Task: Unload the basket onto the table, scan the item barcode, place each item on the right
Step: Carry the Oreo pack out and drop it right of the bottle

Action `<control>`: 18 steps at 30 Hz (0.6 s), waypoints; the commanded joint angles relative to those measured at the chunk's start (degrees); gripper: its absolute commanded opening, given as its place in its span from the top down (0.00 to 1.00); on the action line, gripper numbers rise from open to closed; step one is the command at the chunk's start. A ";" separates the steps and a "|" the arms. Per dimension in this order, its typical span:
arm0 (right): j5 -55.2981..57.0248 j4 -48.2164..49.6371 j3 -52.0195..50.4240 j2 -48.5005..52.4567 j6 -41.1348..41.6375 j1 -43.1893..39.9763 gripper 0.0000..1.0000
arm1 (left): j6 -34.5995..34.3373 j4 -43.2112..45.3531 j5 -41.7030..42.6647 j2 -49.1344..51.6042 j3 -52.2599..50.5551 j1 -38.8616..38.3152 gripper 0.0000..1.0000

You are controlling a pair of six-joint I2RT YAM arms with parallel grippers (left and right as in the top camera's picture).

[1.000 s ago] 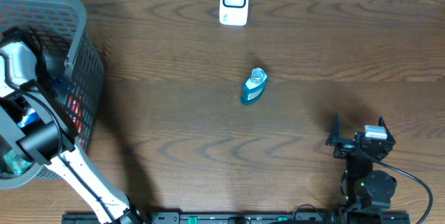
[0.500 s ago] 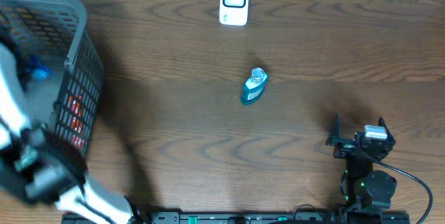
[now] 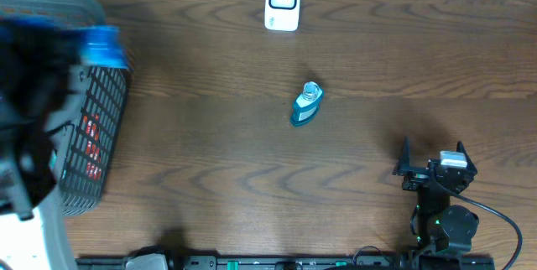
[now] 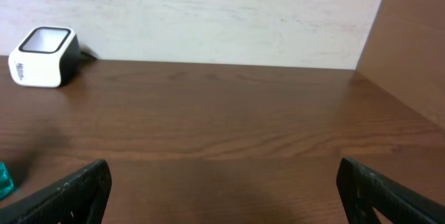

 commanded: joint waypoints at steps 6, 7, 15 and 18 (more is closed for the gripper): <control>0.15 -0.17 -0.07 -0.24 0.52 -0.35 0.01 | 19.82 8.48 5.29 12.33 -0.42 -33.73 0.93; 0.15 -0.17 -0.07 -0.24 0.52 -0.35 0.01 | 22.62 9.94 5.29 14.51 -0.42 -36.98 0.93; 0.15 -0.17 -0.07 -0.24 0.52 -0.35 0.01 | 38.62 17.16 5.25 32.54 -0.42 -52.41 0.93; 0.15 -0.17 -0.07 -0.24 0.52 -0.35 0.01 | 40.04 18.84 5.20 38.62 -0.42 -55.28 0.94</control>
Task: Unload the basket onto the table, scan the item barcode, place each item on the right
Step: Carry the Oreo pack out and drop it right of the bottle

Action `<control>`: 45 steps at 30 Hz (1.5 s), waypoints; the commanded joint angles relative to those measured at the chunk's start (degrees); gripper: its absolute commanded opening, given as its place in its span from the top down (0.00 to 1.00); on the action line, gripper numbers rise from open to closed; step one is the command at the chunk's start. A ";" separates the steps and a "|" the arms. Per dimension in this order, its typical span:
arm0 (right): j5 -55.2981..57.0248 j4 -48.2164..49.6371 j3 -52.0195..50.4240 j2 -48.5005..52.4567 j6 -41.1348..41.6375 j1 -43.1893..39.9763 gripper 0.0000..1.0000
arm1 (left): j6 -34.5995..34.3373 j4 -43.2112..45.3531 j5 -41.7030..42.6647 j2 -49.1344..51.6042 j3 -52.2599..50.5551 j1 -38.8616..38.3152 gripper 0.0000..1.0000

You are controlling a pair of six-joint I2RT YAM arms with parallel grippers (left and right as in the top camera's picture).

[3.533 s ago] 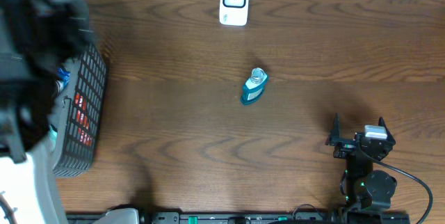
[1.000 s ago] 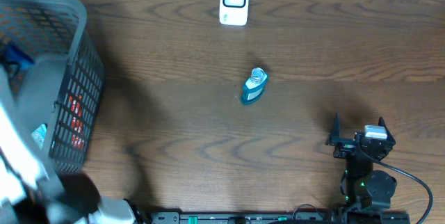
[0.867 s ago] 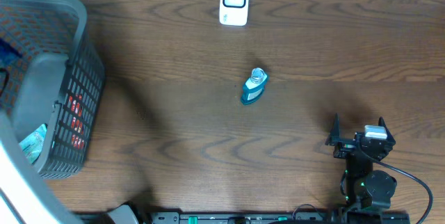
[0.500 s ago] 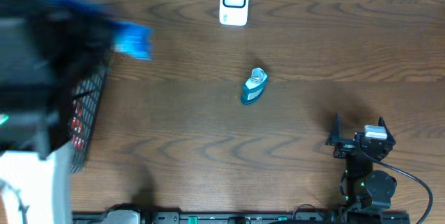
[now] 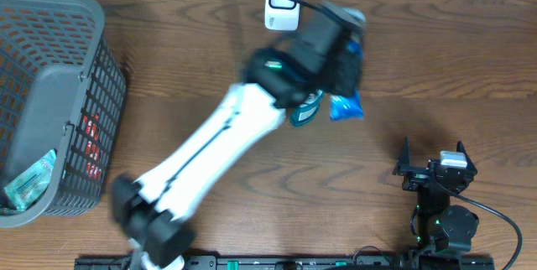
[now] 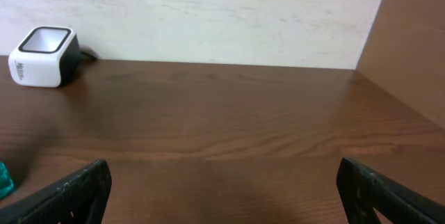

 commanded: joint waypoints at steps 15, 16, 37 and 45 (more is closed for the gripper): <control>0.15 -0.22 -0.07 -0.24 0.52 -0.35 0.01 | 5.79 3.76 -2.27 22.97 -0.24 -5.49 0.76; 0.15 -0.20 -0.07 -0.24 0.52 -0.35 0.01 | 5.81 3.76 -2.27 22.95 -0.24 -5.51 0.62; 0.15 -0.20 -0.07 -0.24 0.52 -0.35 0.01 | 18.05 -5.90 -13.90 -12.07 8.09 -2.95 0.22; 0.15 -0.22 -0.07 -0.24 0.52 -0.35 0.01 | -1.57 -16.37 -32.35 -27.10 8.09 24.87 0.22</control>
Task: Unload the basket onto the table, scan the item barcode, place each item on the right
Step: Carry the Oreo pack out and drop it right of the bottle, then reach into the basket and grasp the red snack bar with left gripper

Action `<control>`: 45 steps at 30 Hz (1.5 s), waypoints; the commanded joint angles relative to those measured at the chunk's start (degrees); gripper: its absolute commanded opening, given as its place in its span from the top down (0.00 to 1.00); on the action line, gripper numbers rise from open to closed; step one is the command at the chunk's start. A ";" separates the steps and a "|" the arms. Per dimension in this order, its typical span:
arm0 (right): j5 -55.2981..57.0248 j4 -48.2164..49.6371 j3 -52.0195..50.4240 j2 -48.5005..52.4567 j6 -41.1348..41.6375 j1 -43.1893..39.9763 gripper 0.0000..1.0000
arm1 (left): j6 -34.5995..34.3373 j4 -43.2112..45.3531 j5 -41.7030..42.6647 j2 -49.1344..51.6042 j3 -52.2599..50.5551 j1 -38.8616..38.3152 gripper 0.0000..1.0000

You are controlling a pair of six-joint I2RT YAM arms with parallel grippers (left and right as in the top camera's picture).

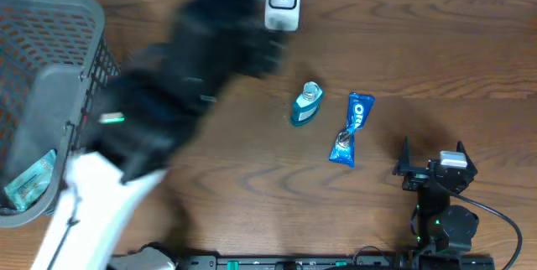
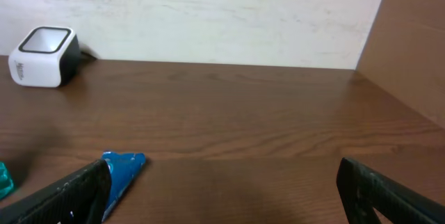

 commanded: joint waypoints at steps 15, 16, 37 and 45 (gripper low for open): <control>0.15 -0.22 -0.07 -0.24 0.52 -0.35 0.01 | -7.61 -21.49 13.73 4.68 -6.56 64.57 0.14; 0.15 -0.22 -0.07 -0.24 0.52 -0.35 0.01 | -7.54 -21.33 14.84 6.38 -7.54 65.24 0.14; 0.15 -0.22 -0.07 -0.24 0.52 -0.35 0.01 | -0.74 -15.87 15.43 34.10 -16.65 65.85 0.14; 0.15 -0.22 -0.07 -0.24 0.52 -0.35 0.01 | -0.74 -15.26 15.45 42.80 -16.65 65.83 0.14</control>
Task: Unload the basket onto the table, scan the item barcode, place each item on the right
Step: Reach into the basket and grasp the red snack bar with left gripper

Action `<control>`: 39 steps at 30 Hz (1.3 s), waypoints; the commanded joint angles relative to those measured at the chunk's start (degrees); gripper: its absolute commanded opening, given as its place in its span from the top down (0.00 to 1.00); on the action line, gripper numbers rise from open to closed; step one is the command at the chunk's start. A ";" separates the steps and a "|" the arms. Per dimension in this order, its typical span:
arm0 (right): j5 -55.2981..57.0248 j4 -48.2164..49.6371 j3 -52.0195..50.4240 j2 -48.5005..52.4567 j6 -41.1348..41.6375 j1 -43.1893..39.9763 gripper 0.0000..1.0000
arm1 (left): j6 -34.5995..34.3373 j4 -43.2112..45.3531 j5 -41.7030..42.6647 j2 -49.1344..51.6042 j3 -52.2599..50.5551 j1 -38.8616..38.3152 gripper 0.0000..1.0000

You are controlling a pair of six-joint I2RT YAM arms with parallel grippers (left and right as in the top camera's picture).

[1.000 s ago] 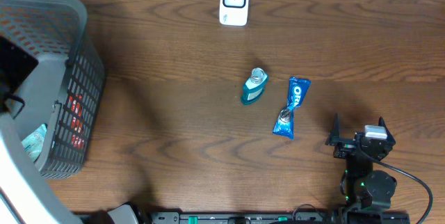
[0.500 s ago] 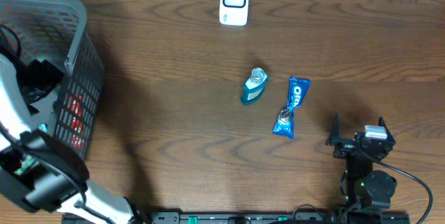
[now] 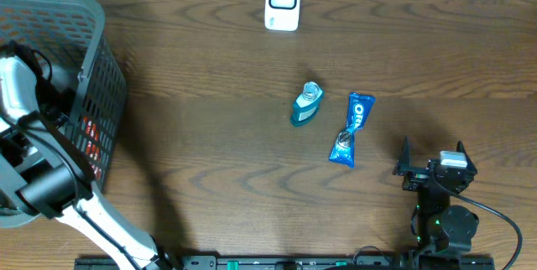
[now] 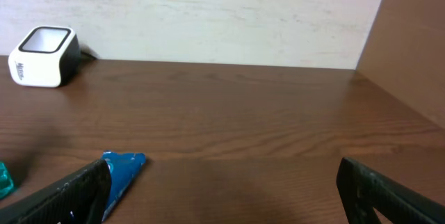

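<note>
A blue Oreo packet (image 3: 351,129) lies on the table just right of a teal bottle (image 3: 306,105). The white barcode scanner (image 3: 283,2) stands at the far edge. In the right wrist view the scanner (image 4: 43,56) is at the far left and the packet (image 4: 119,173) pokes out beside my left finger (image 4: 76,193). My right gripper (image 3: 433,151) rests open and empty near the front right, a little right of the packet. My left arm (image 3: 29,148) reaches over the basket at the left; its fingers cannot be made out.
A grey mesh basket (image 3: 101,94) with several packaged items fills the left edge of the table. A brown board (image 4: 410,50) rises along the right side, and a pale wall stands behind the scanner.
My left arm was a blur over the left middle of the table and is now over the basket. Packet, bottle and right gripper have not moved.
My left arm was at the basket with something blue. Then it stretched across the table, holding the blue packet beside the bottle. Later the packet lay on the table right of the bottle, let go, with the arm back toward the left. Now it is at the basket.
</note>
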 commanded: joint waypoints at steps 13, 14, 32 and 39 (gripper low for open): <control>0.15 -0.22 -0.07 -0.24 0.52 -0.35 0.01 | 0.74 0.15 -1.03 8.41 -3.87 -0.17 0.93; 0.15 -0.22 -0.07 -0.24 0.52 -0.35 0.01 | 0.70 -0.17 -1.01 8.28 -3.72 -0.17 0.93; 0.15 -0.22 -0.07 -0.24 0.52 -0.35 0.01 | -2.36 -6.95 -1.99 -18.64 23.06 0.55 0.93; 0.15 -0.22 -0.07 -0.24 0.52 -0.35 0.01 | -2.34 -6.01 14.12 -36.76 25.99 -2.38 0.93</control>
